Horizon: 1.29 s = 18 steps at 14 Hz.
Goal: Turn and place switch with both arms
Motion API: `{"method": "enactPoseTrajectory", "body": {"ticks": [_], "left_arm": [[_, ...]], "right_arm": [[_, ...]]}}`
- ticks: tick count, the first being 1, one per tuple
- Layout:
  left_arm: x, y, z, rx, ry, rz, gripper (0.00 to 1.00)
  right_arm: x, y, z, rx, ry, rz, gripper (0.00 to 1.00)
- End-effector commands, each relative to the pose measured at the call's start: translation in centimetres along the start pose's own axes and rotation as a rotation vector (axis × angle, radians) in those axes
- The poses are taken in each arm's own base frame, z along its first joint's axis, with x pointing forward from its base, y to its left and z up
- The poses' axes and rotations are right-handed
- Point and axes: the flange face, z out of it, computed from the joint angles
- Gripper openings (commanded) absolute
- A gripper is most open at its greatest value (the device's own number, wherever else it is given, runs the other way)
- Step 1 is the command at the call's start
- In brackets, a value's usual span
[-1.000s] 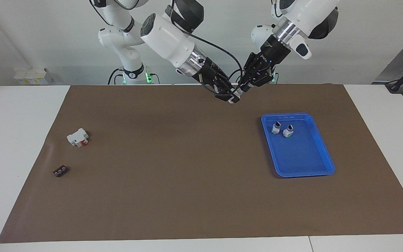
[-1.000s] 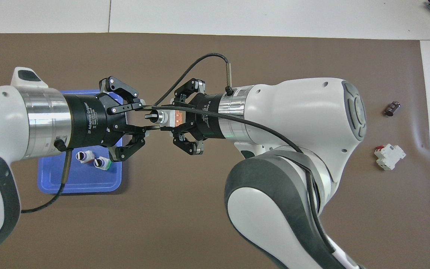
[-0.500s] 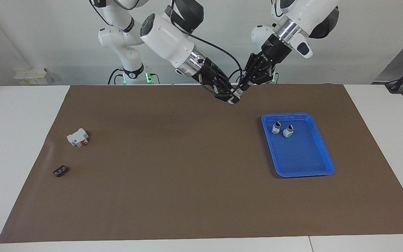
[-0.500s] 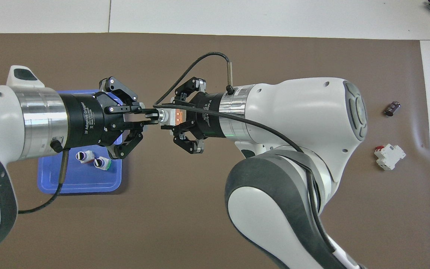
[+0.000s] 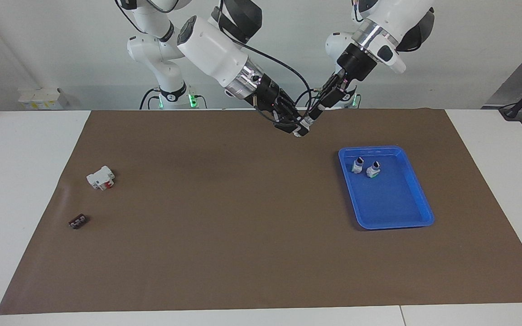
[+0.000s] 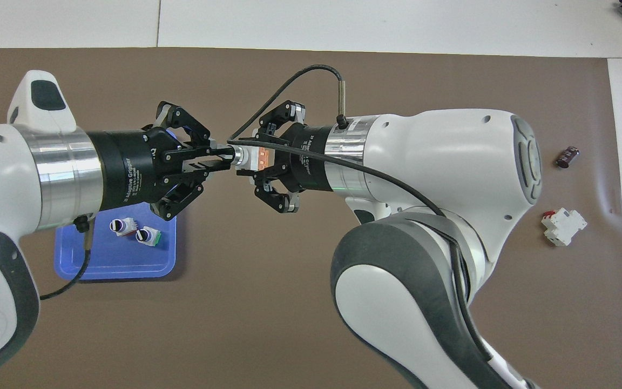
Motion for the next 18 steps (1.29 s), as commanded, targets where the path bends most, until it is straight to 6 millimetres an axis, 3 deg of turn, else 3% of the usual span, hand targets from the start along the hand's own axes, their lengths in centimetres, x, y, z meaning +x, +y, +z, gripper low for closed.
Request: {"method": "enactPoseTrajectory", "body": {"ticks": [1,6,10,15,18], "left_arm": [[0.3,0.0,-0.7,-0.052,0.029,0.281,0.0],[0.8,-0.7,-0.8,-0.004,0.014,0.807,0.0],[1.0,-1.1,-0.3,0.011,0.011,0.969,0.0],[1.0,-1.9,-0.3,0.045,-0.01,1.413,0.0],[1.1,-1.8,-0.4,0.045,-0.015,1.544,0.0]], "right_arm": [[-0.3,1.1,0.4,-0.039,0.008,-0.008,0.0],[-0.5,1.1,0.3,-0.035,0.006,-0.009,0.0],[-0.4,1.0,0.4,-0.036,0.006,-0.008,0.0],[-0.4,1.1,0.3,-0.037,0.006,-0.011,0.0],[-0.3,1.0,0.3,-0.037,0.007,-0.007,0.0]]}}
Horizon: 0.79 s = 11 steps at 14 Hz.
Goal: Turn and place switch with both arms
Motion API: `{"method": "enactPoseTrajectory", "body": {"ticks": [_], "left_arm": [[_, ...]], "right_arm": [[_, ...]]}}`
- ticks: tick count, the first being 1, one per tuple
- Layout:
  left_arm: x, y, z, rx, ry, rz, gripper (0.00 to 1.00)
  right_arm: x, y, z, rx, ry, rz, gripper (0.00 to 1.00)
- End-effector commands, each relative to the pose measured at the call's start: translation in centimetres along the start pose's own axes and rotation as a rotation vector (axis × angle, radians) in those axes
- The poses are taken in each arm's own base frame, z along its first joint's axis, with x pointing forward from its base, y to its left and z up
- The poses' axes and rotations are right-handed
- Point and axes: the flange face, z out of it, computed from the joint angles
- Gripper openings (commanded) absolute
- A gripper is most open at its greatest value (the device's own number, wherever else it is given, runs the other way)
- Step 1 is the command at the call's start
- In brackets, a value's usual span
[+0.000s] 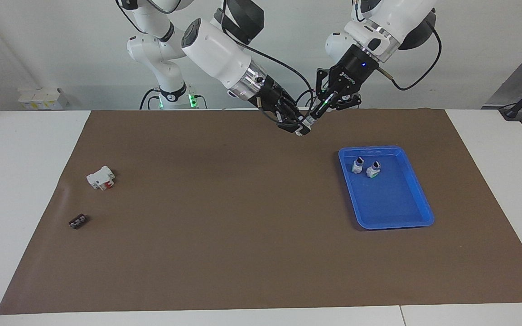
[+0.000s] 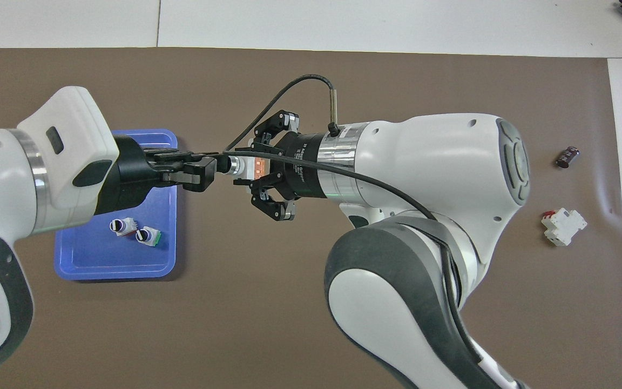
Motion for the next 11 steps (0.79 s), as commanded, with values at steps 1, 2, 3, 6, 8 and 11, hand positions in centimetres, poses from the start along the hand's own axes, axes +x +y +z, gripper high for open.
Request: {"method": "enactPoseTrajectory", "body": {"ticks": [1,2,3,6,8,11], "left_arm": [[-0.92,-0.83,-0.45,0.017,-0.022,0.17,0.0],[-1.08,-0.79,-0.32,0.011,-0.037,0.235,0.0],[-1.3,-0.86,-0.21,0.005,-0.051,0.286,0.0],[-1.76,-1.36,-0.47,-0.012,-0.088,0.413,0.0],[-1.77,-1.39,-0.53,-0.014,-0.09,0.44,0.0],[-1.82,-1.38,-0.5,-0.016,-0.094,0.44,0.0]], "right_arm": [[-0.36,0.18,-0.61,-0.001,-0.001,-0.006,0.0],[-0.17,0.0,-0.76,0.002,0.0,-0.003,0.0],[-0.17,0.02,-0.75,0.001,0.001,-0.003,0.0],[-0.3,0.1,-0.77,0.001,0.0,-0.005,0.0],[-0.3,0.1,-0.77,0.001,0.0,-0.005,0.0],[-0.24,0.04,-0.82,0.002,0.0,-0.003,0.0]]}}
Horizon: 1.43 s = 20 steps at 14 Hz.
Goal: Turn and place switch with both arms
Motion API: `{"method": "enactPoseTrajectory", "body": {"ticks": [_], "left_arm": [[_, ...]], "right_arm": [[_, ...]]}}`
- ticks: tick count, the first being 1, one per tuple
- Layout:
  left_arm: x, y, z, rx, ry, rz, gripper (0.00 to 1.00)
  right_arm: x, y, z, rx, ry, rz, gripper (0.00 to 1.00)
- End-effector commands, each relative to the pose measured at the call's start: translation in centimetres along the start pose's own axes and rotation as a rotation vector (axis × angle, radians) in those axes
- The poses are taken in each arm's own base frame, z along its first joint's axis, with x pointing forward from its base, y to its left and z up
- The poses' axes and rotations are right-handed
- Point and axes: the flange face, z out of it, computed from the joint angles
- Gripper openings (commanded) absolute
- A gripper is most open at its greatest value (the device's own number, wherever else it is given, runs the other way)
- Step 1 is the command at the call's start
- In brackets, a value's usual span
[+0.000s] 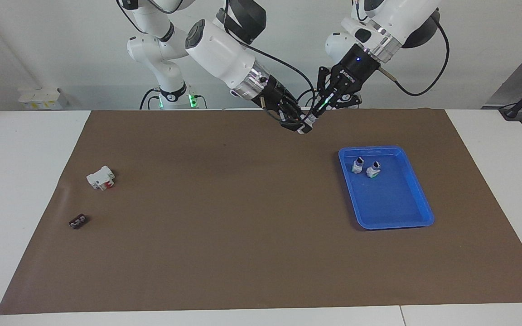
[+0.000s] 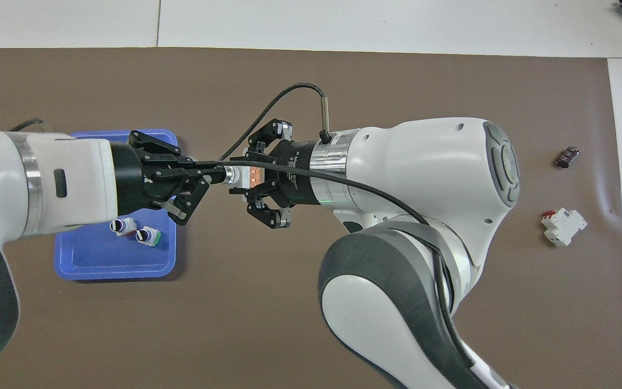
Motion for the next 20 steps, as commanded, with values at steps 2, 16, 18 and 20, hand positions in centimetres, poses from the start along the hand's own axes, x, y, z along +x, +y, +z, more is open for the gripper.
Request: {"method": "enactPoseTrajectory", "body": {"ticks": [2,16,18,20], "left_arm": [[-1.7,-0.4,-0.1,-0.004,-0.068,0.024,0.0],[-8.6,-7.5,-1.5,0.184,-0.275,0.139,0.0],[-11.5,-10.4,-1.0,0.185,-0.326,0.142,0.0],[-14.1,-13.9,0.5,0.214,-0.369,0.114,0.0]], "right_arm": [[0.0,-0.5,-1.4,0.026,-0.003,0.002,0.0],[3.6,-2.3,-8.4,-0.034,0.493,-0.804,1.0],[5.4,-3.0,-10.4,-0.109,0.517,-0.934,1.0],[6.8,-3.1,-11.9,-0.19,0.534,-1.027,1.0]]}}
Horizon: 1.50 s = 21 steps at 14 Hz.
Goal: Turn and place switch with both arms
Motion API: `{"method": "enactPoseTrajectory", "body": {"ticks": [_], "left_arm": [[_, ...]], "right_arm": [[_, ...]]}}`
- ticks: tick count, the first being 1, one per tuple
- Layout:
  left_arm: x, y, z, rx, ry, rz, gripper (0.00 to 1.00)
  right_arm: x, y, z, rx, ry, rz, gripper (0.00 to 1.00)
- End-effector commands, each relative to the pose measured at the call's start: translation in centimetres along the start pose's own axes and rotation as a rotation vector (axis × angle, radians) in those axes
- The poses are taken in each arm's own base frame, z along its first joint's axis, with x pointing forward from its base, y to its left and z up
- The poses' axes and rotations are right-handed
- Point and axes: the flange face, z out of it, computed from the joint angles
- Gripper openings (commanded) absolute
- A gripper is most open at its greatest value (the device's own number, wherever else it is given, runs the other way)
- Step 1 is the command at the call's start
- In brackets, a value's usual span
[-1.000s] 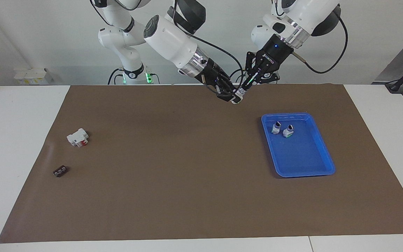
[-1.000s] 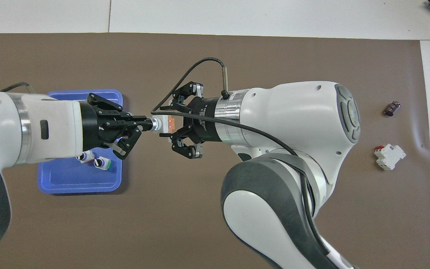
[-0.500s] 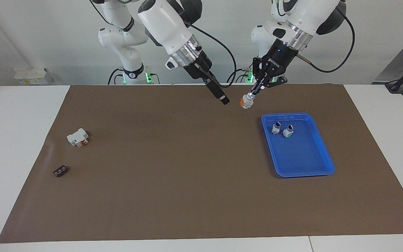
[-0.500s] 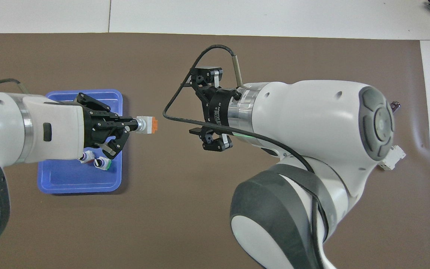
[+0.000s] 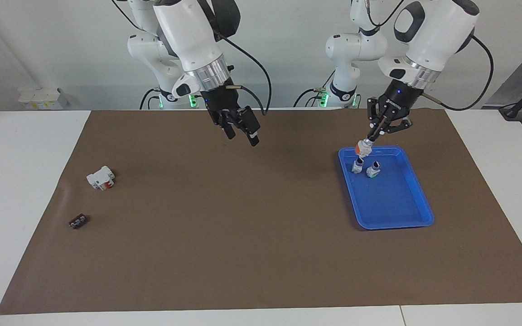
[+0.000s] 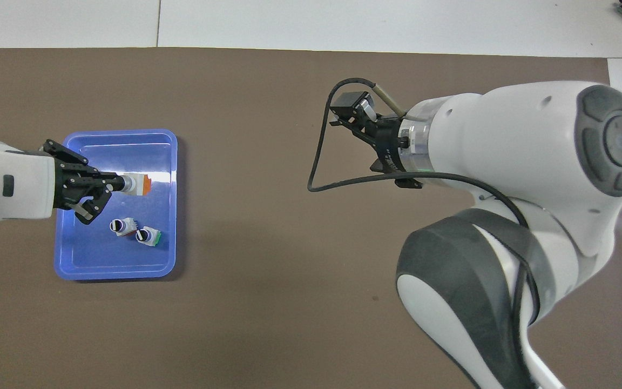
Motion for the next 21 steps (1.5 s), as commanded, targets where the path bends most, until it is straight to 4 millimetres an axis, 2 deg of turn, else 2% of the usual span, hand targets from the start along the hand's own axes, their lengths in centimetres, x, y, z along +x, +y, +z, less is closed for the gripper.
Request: {"method": "enactPoseTrajectory", "body": {"ticks": [1,3,5,8,11,12,13,14,15,16,19,21], "left_arm": [[-2.0,-2.4,3.8,0.069,-0.068,0.035,0.0],[-2.7,-3.9,7.5,0.039,-0.118,0.017,0.0],[-4.3,-5.6,10.0,0.025,-0.167,0.004,0.0],[-5.5,-5.4,13.7,0.016,-0.182,0.003,0.0],[-5.7,-4.9,15.8,0.015,-0.183,0.021,0.0],[-5.7,-4.7,15.8,0.005,-0.189,0.025,0.17],[-5.7,-4.4,15.9,-0.007,-0.196,0.046,0.99],[-5.7,-4.3,15.5,-0.033,-0.212,0.062,1.0],[-5.6,-4.1,14.8,-0.054,-0.227,0.059,1.0],[-5.4,-3.8,14.0,-0.052,-0.225,0.054,1.0],[-5.3,-3.6,11.6,-0.013,-0.203,0.017,1.0],[-5.4,-3.2,9.7,0.03,-0.184,-0.158,1.0]], "right_arm": [[0.6,1.9,-1.3,-0.112,0.025,-0.18,1.0],[0.7,3.0,-1.8,-0.237,0.066,-0.301,1.0],[2.1,4.0,-2.4,-0.267,0.056,-0.402,1.0],[6.3,7.6,-5.1,-0.333,0.024,-0.497,1.0],[9.8,12.3,-8.7,-0.396,-0.032,-0.555,1.0],[10.8,14.0,-10.1,-0.412,-0.056,-0.576,1.0],[11.6,15.6,-11.8,-0.417,-0.066,-0.613,1.0],[12.9,17.4,-13.4,-0.413,-0.065,-0.634,1.0],[13.8,18.3,-14.6,-0.408,-0.057,-0.658,1.0],[14.0,18.2,-15.2,-0.409,-0.052,-0.66,1.0],[13.5,19.0,-15.0,-0.428,-0.105,-0.641,1.0],[12.8,18.8,-14.6,-0.431,-0.102,-0.598,1.0]]}}
